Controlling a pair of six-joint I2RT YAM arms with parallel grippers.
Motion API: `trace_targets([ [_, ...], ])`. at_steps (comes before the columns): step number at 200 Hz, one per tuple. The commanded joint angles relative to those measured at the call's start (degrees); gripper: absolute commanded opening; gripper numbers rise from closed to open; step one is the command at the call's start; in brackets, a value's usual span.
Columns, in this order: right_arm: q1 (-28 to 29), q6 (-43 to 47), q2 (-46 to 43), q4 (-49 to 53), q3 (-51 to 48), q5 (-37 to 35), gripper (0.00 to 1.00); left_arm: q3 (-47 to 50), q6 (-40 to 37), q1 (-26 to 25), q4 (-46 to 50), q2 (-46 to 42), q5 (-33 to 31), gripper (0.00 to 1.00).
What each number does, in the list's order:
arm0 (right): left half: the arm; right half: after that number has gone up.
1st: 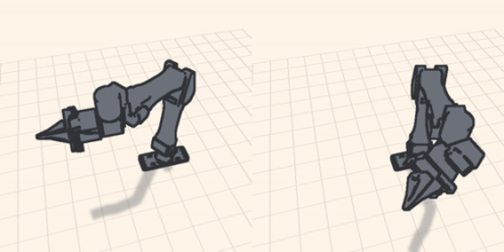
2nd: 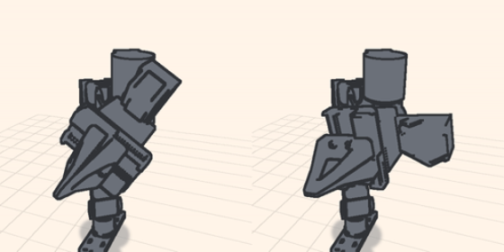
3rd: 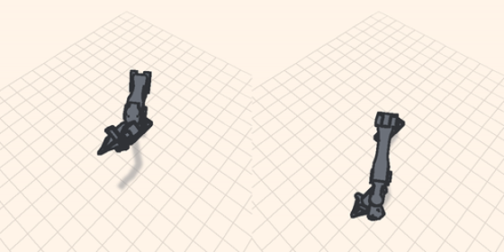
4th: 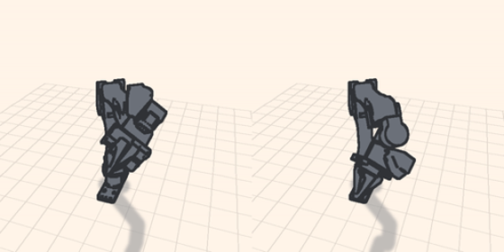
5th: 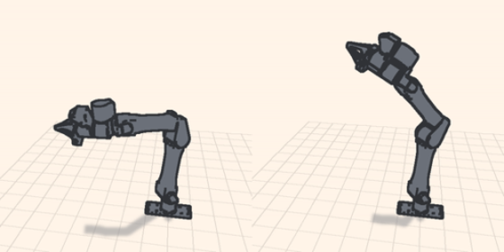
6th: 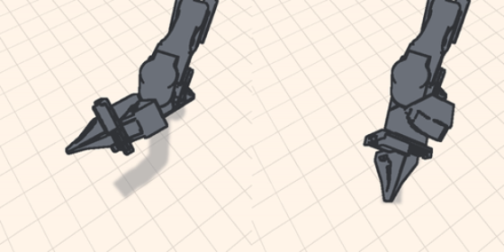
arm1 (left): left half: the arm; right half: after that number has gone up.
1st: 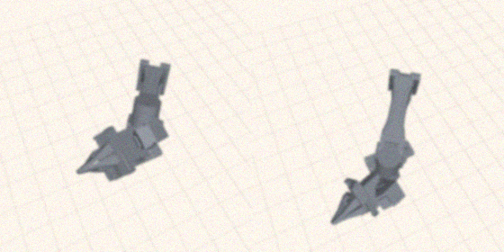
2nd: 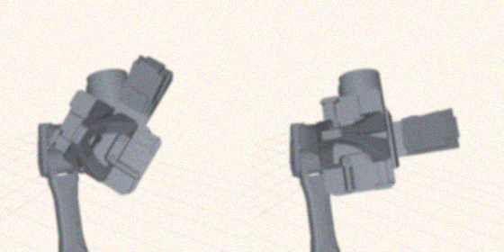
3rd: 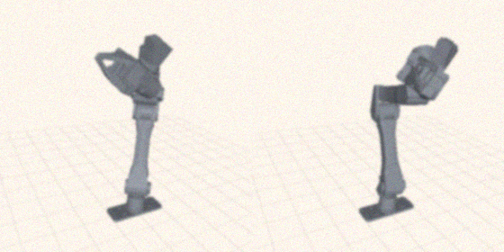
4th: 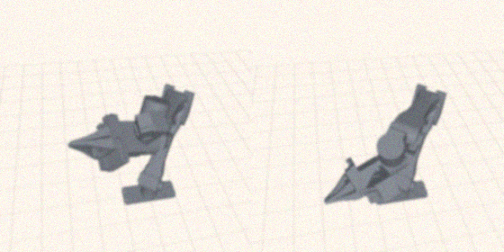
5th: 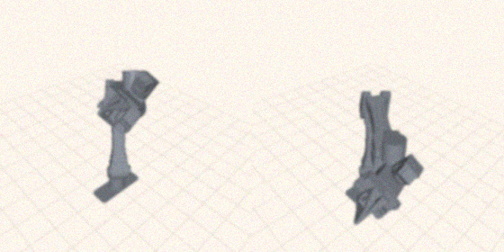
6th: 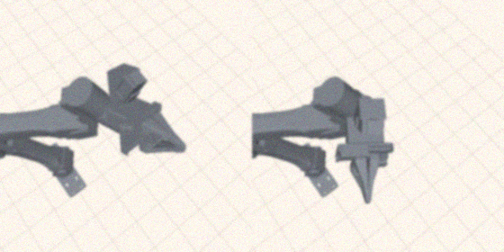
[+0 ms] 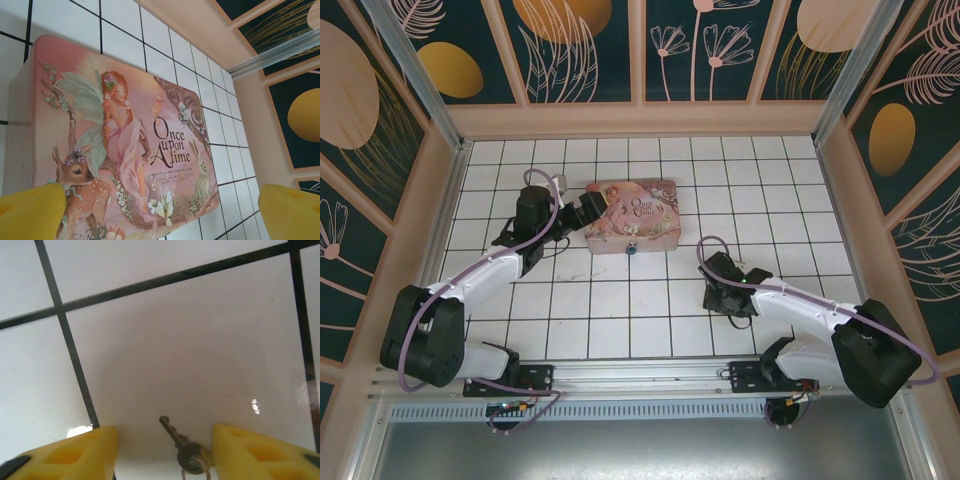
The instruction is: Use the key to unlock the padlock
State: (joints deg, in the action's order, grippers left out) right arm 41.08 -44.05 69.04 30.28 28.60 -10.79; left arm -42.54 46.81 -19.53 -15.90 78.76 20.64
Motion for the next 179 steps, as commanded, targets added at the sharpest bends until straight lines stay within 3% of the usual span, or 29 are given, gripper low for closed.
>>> trace_targets([
  [1,3.5,-2.8,1.9,-2.1,0.2,3.8,0.4,0.5,0.1,-0.4,-2.3,0.5,1.4,0.99],
  [32,6.2,-5.5,2.5,-3.0,0.7,3.7,0.26,0.4,0.2,-0.4,-2.5,0.7,1.8,0.99],
  [104,6.6,-5.2,5.4,-5.2,1.1,3.2,0.0,0.6,0.2,-0.4,-2.2,0.3,2.1,0.99],
  [179,6.5,-4.4,4.6,-9.0,4.2,3.2,0.0,1.2,-1.9,-0.5,-1.4,-0.8,3.2,0.99],
])
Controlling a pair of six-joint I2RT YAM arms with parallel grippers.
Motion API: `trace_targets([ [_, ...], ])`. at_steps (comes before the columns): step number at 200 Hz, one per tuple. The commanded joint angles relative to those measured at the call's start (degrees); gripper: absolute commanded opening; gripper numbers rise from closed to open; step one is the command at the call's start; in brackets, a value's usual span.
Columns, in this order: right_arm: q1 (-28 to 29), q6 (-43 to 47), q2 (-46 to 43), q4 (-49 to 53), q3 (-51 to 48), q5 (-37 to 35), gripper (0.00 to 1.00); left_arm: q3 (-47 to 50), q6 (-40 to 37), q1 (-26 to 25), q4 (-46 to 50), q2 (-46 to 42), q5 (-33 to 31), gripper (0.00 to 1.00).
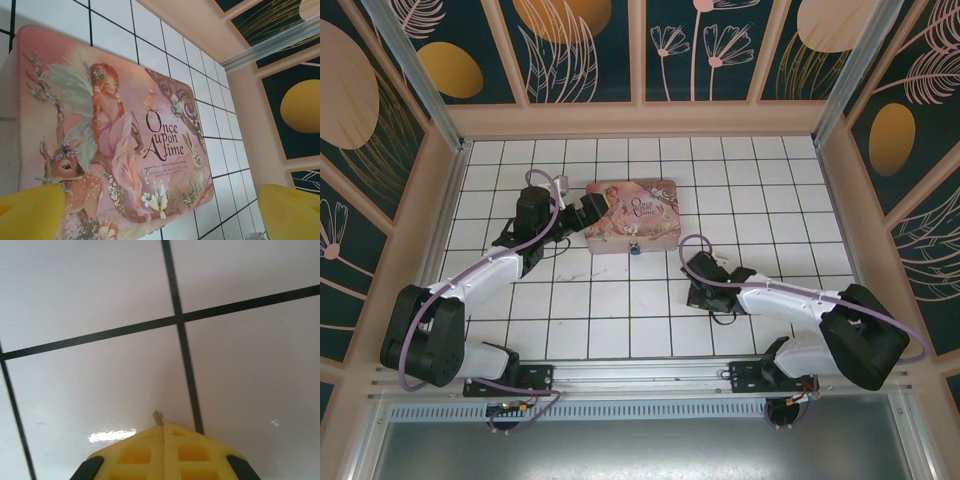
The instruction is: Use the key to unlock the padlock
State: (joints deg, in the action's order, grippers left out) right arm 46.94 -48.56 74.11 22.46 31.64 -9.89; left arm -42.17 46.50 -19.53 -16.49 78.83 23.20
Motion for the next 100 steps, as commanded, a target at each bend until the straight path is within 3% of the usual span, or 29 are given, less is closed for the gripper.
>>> trace_targets([
  [1,0.6,0.1,-0.5,-1.2,1.1,2.3,0.0,0.9,-1.5,-0.5,-0.8,-0.9,0.6,0.99],
  [37,-0.1,-0.7,-2.9,-4.7,0.8,3.6,0.0,3.0,1.9,-0.5,-3.7,-2.8,-1.6,0.99],
  [74,-0.6,0.1,-2.3,-6.0,0.2,4.5,0.0,2.8,3.9,-0.5,-4.1,-1.9,0.6,0.99],
  [89,-0.4,0.4,-3.3,-4.5,0.5,4.1,0.34,2.4,3.9,-0.5,-3.9,-1.2,1.5,0.99],
  [100,-0.4,0.7,-4.7,-2.9,0.6,3.4,0.48,2.5,4.1,-0.5,-4.1,-1.0,1.8,0.99],
])
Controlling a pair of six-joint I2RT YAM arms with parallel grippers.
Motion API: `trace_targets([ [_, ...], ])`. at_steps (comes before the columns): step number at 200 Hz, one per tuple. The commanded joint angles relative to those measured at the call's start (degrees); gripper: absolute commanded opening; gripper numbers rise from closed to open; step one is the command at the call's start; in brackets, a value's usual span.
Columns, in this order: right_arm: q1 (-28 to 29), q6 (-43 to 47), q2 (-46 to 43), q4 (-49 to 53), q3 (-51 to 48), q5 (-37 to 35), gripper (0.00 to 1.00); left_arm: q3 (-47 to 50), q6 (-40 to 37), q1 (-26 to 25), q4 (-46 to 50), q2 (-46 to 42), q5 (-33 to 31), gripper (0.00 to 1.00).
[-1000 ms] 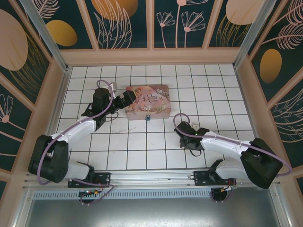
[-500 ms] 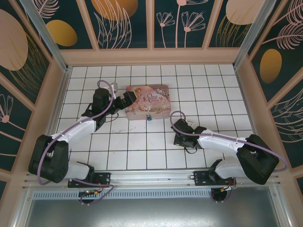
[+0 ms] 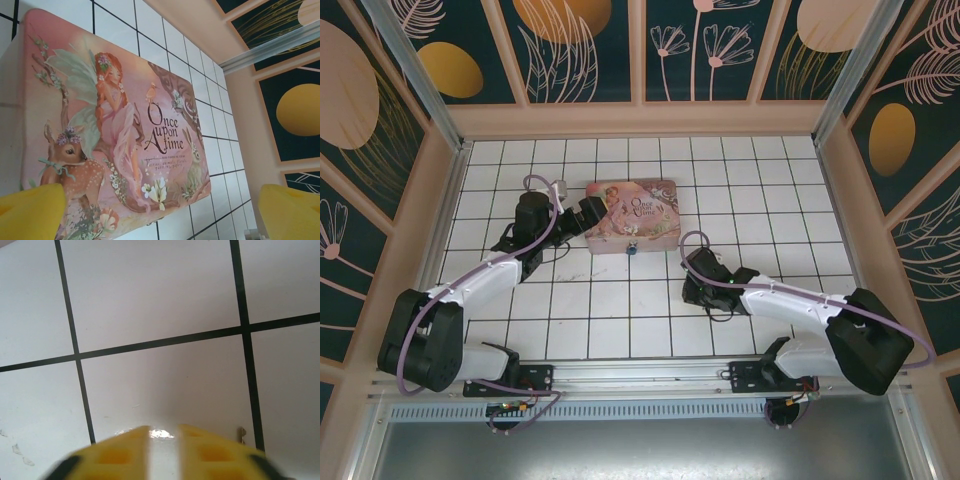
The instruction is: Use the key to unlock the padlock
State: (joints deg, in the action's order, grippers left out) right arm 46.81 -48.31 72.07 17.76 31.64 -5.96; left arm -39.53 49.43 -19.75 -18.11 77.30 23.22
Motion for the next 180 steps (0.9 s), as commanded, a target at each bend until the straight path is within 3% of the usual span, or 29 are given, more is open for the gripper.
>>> trace_targets([
  [1,-0.3,0.5,-2.8,1.9,0.6,-0.6,0.49,-0.2,1.2,-0.3,-2.4,0.5,1.8,0.99],
  [23,-0.3,2.1,-4.5,6.3,1.2,-1.8,0.62,-0.4,1.2,-0.3,-2.7,0.6,2.1,0.99],
  [50,-0.4,4.9,-3.2,8.9,1.6,-1.7,0.64,-0.9,1.1,-0.3,-2.6,1.3,2.1,0.99],
  [180,2.6,9.8,6.4,12.0,3.6,-2.4,0.47,-0.4,2.1,-0.2,-6.1,3.7,2.3,0.99],
])
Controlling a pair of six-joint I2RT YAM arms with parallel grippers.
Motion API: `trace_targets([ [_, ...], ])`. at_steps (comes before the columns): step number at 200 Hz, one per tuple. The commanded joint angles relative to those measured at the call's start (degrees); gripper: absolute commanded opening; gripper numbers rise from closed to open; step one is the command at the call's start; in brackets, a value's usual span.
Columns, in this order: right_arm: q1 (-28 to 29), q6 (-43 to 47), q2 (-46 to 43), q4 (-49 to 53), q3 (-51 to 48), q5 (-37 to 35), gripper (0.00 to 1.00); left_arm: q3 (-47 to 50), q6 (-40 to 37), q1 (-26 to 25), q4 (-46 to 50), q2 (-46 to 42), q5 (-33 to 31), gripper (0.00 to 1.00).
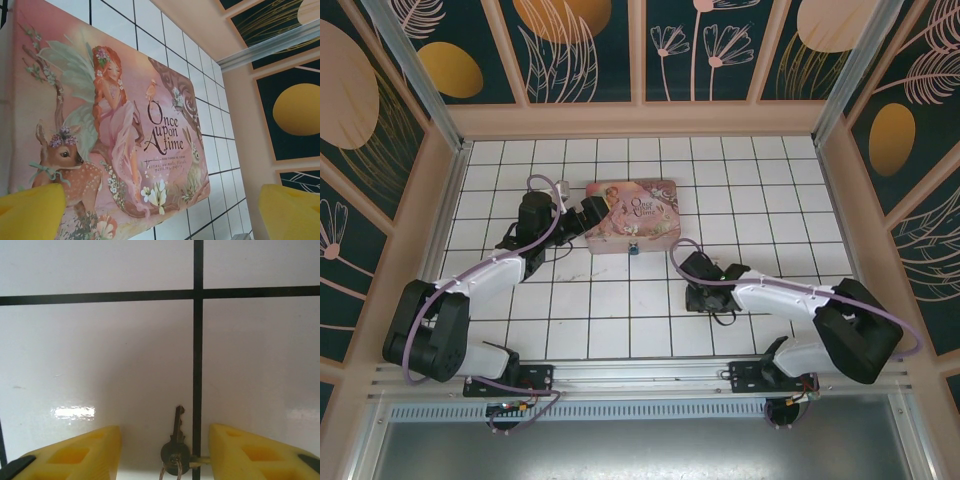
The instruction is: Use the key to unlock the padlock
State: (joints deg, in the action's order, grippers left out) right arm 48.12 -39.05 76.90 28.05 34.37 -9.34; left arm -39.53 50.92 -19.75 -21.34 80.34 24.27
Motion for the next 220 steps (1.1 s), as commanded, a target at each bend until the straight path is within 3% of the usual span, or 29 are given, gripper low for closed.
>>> trace_targets([
  [1,1.4,0.4,1.6,1.7,0.9,1.0,0.47,-0.3,0.6,-0.3,-2.8,0.7,1.2,0.99],
  [101,4.7,-3.7,2.4,0.5,-1.3,4.2,0.29,-0.2,0.5,-0.3,-3.6,1.5,1.9,0.99],
  [153,4.5,-2.9,4.0,-1.5,-2.1,5.3,0.0,0.0,1.1,-0.3,-4.1,1.4,2.2,0.99],
  [220,3.9,-4.6,-2.2,-4.9,-1.3,5.1,0.0,-0.3,3.2,-0.3,-4.8,1.5,1.9,0.99],
])
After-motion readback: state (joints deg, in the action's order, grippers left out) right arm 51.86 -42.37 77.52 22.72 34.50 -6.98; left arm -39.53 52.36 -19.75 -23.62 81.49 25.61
